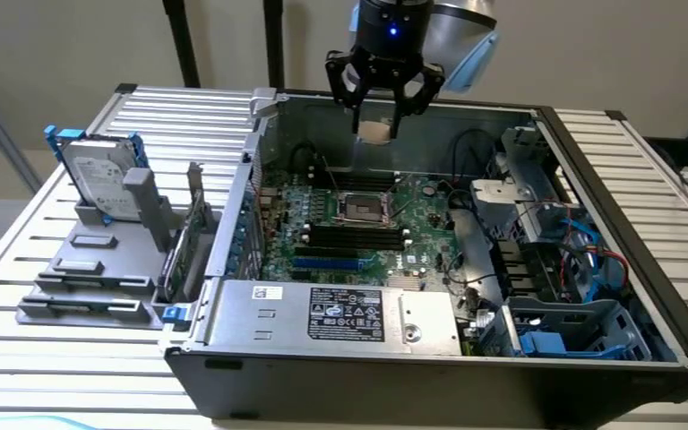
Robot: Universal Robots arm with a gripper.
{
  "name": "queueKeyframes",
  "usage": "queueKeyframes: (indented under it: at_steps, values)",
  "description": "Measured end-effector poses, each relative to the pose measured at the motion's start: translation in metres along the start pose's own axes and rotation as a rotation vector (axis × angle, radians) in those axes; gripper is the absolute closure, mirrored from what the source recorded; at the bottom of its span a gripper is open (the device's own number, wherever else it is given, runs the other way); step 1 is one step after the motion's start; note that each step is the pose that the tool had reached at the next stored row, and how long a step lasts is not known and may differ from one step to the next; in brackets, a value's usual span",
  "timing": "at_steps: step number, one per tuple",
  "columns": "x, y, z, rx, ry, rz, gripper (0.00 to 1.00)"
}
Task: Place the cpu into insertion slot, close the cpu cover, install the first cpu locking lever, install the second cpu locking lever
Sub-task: 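Place the cpu into insertion slot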
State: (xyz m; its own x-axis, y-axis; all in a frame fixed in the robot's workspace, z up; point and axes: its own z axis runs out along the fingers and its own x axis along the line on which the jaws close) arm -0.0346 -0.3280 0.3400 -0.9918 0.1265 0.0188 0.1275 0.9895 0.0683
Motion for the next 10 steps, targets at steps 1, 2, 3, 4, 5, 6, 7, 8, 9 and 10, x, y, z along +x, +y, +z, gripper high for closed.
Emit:
queueKeyframes:
  at_steps: [1, 2, 3, 4, 5, 6, 7, 8, 9, 10]
  values:
    - [0.0000, -0.0001, 0.0012, -0.0003, -0.0013, 0.019, 0.46]
    - [0.0000, -0.0002, 0.0022, -0.0007, -0.0024, 0.035, 0.46]
    - [0.0000, -0.0002, 0.0032, -0.0011, -0.0038, 0.054, 0.46]
    - [-0.0001, -0.0003, 0.0041, -0.0014, -0.0050, 0.073, 0.46]
    - [-0.0001, -0.0003, 0.0047, -0.0017, -0.0062, 0.090, 0.46]
    - [-0.0001, -0.0003, 0.0052, -0.0020, -0.0075, 0.109, 0.46]
    - [-0.0001, -0.0004, 0.0057, -0.0023, -0.0087, 0.127, 0.46]
    - [-0.0001, -0.0004, 0.0062, -0.0028, -0.0101, 0.146, 0.46]
    - [-0.0001, -0.0005, 0.0066, -0.0031, -0.0112, 0.164, 0.46]
    - [-0.0001, -0.0005, 0.0070, -0.0035, -0.0125, 0.182, 0.46]
